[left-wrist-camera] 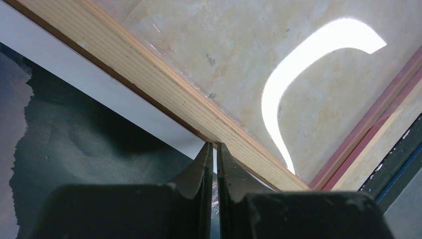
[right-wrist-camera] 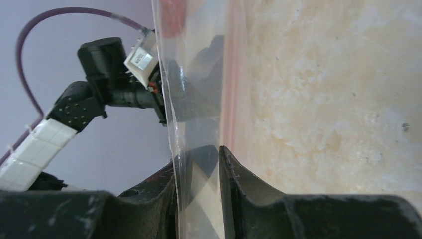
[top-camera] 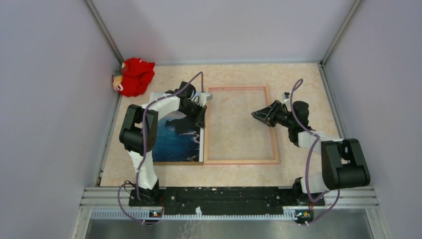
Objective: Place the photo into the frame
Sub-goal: Adjust the photo frame item on the photo frame.
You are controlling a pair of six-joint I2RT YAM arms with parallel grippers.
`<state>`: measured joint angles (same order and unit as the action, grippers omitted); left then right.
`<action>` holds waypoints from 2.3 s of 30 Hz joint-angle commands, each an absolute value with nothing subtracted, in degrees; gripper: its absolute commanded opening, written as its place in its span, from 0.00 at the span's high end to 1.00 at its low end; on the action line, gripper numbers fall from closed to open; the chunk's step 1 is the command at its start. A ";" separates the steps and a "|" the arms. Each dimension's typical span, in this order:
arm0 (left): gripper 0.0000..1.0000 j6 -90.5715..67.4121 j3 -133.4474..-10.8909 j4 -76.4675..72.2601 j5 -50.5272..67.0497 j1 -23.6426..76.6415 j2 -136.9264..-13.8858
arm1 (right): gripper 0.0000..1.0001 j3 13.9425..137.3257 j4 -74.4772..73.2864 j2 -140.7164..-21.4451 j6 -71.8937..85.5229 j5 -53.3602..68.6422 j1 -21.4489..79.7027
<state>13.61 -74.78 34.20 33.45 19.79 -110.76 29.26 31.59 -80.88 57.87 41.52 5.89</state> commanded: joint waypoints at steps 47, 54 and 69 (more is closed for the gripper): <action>0.92 14.55 -74.26 33.17 31.66 20.64 -112.23 | 0.45 43.77 7.30 -81.61 43.72 42.04 9.49; 0.93 14.79 -74.27 33.37 31.52 20.65 -112.13 | 0.39 45.17 2.91 -82.73 39.49 39.87 9.49; 0.93 15.13 -73.56 33.09 31.57 20.63 -112.23 | 0.01 48.61 -11.65 -81.15 30.26 29.53 9.47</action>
<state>13.65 -74.78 34.26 33.61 19.79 -110.76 46.35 -7.49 -82.91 33.61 32.60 9.21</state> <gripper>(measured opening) 0.070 0.985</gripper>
